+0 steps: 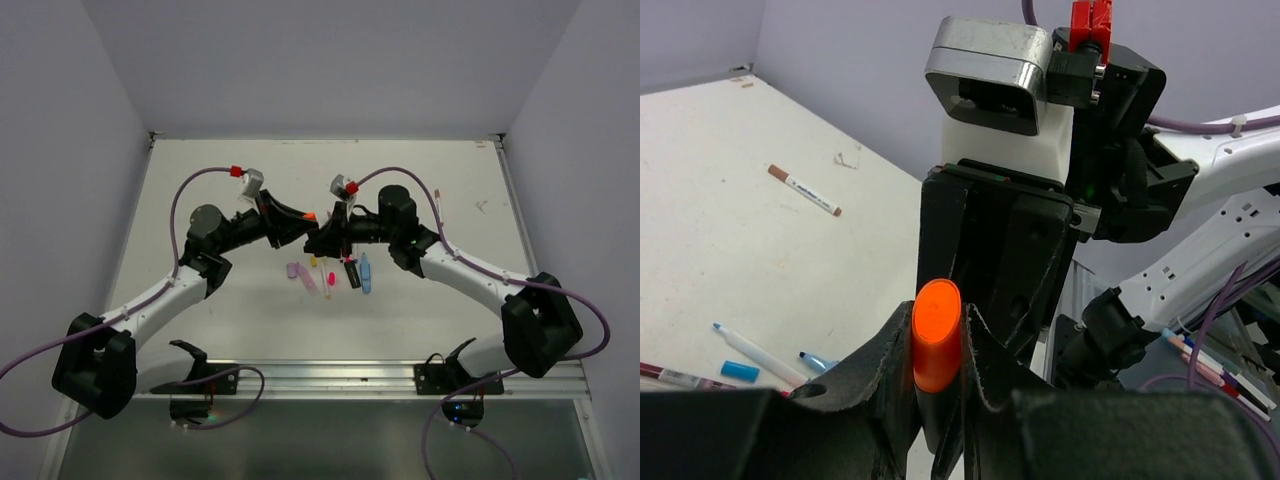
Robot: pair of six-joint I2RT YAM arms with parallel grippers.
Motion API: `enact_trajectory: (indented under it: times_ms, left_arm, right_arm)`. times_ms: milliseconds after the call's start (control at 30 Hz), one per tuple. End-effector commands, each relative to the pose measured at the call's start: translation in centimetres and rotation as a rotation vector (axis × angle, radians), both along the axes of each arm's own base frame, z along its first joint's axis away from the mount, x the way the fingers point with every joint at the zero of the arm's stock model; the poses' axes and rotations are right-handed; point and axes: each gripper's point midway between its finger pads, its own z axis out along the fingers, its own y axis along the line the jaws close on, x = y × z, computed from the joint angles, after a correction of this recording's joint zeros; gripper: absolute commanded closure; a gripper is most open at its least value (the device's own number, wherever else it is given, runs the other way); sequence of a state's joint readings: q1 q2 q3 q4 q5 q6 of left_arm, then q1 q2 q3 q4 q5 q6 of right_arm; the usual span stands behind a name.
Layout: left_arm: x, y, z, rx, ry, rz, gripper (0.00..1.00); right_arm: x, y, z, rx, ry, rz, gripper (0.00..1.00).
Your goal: Open the pen caps
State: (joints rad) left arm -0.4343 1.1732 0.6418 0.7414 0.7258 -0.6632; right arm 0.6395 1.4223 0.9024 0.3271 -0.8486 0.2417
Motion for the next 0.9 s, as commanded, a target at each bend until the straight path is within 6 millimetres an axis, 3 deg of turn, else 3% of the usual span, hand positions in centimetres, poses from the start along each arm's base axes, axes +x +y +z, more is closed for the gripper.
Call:
enact_trajectory:
  times_ms: [0, 233, 333, 433, 500, 633, 767, 800, 833, 867]
  left_arm:
    - [1.6, 2.7, 10.6, -0.238, -0.331, 0.180, 1.00]
    - [2.5, 4.8, 16.6, -0.334, -0.478, 0.284, 1.00]
    - [3.7, 4.6, 16.8, -0.318, -0.459, 0.292, 1.00]
    - [6.0, 3.6, 13.4, -0.251, -0.309, 0.288, 1.00]
    - [7.5, 3.3, 10.3, -0.195, -0.178, 0.309, 1.00]
    - [9.5, 2.1, 3.5, -0.073, 0.064, 0.320, 1.00]
    - [10.0, -1.9, -3.2, 0.095, 0.288, 0.265, 1.00]
    - [9.9, -2.9, -4.1, 0.119, 0.320, 0.234, 1.00]
    - [10.8, -4.0, -5.6, 0.144, 0.365, 0.220, 1.00]
    - [10.3, -5.1, -7.1, 0.176, 0.423, 0.192, 1.00]
  right_arm:
    - [-4.7, -1.7, -8.1, -0.169, 0.242, 0.116, 1.00]
    - [-7.0, -3.3, -11.2, -0.219, 0.323, 0.133, 1.00]
    - [-6.1, -3.7, -11.5, -0.242, 0.307, 0.058, 1.00]
    - [-2.6, -5.1, -11.2, -0.281, 0.284, -0.124, 1.00]
    - [1.3, -7.5, -11.7, -0.317, 0.310, -0.334, 1.00]
    - [6.3, -11.7, -12.4, -0.392, 0.326, -0.627, 1.00]
    - [9.0, -14.7, -13.8, -0.540, 0.337, -0.813, 1.00]
    - [10.1, -14.9, -13.1, -0.537, 0.327, -0.849, 1.00]
    - [10.6, -15.7, -13.5, -0.568, 0.330, -0.897, 1.00]
    - [11.6, -16.0, -13.6, -0.577, 0.339, -0.922, 1.00]
